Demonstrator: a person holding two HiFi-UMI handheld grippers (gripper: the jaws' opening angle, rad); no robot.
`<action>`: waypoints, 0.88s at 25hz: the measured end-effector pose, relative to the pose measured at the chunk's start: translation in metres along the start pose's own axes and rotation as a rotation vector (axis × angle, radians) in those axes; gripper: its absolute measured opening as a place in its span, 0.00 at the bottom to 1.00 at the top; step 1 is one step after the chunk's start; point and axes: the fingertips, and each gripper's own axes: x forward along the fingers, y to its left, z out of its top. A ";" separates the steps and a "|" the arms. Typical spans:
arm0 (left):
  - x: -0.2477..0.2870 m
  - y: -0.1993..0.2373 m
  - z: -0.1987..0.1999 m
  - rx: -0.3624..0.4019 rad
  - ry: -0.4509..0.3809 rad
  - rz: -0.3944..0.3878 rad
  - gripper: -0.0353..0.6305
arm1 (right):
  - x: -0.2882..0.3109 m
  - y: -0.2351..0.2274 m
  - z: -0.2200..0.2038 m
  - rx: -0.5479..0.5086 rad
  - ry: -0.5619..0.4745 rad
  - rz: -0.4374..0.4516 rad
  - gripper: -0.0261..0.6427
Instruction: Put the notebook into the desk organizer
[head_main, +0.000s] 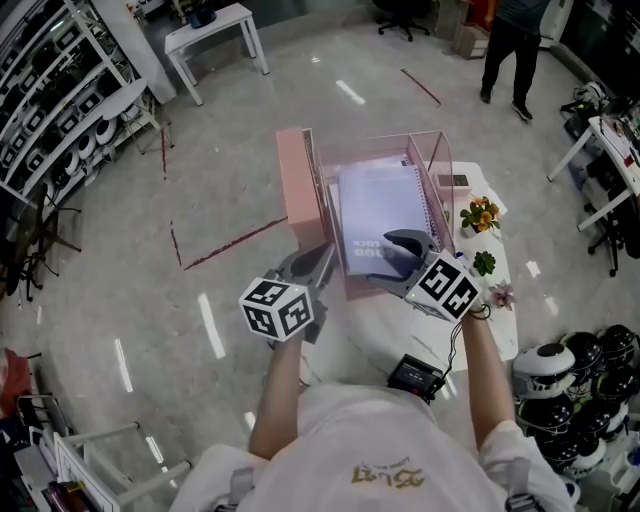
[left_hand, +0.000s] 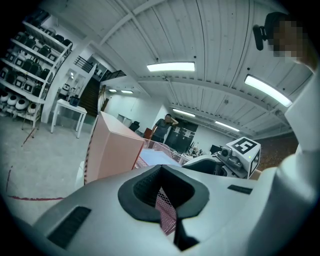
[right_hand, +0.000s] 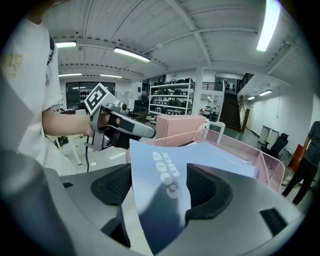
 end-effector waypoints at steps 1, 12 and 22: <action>0.000 0.000 0.000 0.000 0.001 0.000 0.08 | 0.000 0.001 0.000 -0.002 0.001 0.002 0.55; -0.003 0.002 0.002 -0.010 -0.002 0.003 0.08 | -0.009 0.002 0.008 0.054 -0.048 -0.007 0.56; -0.011 -0.009 0.002 -0.008 -0.028 0.015 0.08 | -0.046 -0.007 0.018 0.409 -0.322 -0.094 0.44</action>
